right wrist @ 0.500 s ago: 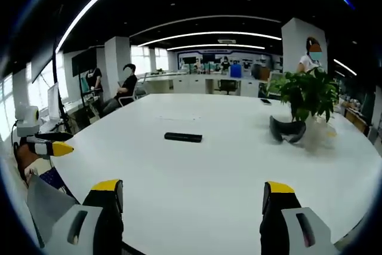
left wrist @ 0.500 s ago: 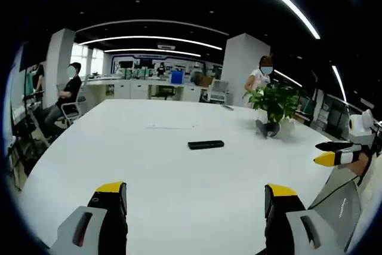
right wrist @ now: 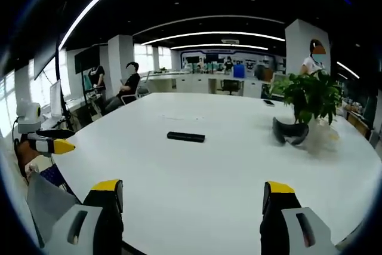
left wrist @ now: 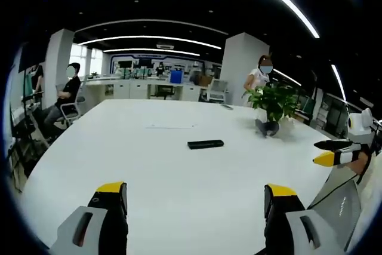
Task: Press the specified remote control buttons in sequence, fully releasing each button before pressing the next.
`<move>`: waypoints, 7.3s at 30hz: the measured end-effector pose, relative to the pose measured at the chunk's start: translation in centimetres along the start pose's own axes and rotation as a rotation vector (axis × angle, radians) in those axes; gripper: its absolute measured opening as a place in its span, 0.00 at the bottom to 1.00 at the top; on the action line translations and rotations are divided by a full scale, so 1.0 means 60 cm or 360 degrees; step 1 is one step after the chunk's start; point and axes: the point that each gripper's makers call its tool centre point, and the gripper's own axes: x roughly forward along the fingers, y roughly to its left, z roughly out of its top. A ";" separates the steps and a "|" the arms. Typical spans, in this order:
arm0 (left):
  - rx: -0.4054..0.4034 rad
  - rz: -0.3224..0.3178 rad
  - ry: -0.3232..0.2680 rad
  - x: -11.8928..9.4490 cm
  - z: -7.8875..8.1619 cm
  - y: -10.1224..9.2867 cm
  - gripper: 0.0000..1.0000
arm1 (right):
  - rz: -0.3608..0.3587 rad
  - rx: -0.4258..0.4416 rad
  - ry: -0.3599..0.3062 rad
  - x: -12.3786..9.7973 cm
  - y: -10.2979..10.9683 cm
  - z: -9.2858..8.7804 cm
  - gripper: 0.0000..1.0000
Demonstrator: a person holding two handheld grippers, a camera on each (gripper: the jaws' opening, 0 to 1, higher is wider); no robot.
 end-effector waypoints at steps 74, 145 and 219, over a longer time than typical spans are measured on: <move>0.0252 -0.0211 0.0145 0.074 0.048 -0.011 0.97 | 0.0014 -0.0014 0.0037 -0.001 0.001 0.001 0.91; 0.1063 -0.0758 0.0777 0.500 0.084 -0.033 0.70 | 0.0201 0.0093 0.0326 0.067 0.002 -0.021 0.09; 0.1571 -0.1066 0.1338 0.543 -0.055 -0.034 0.24 | 0.0212 0.0104 0.0228 0.048 0.027 0.034 0.00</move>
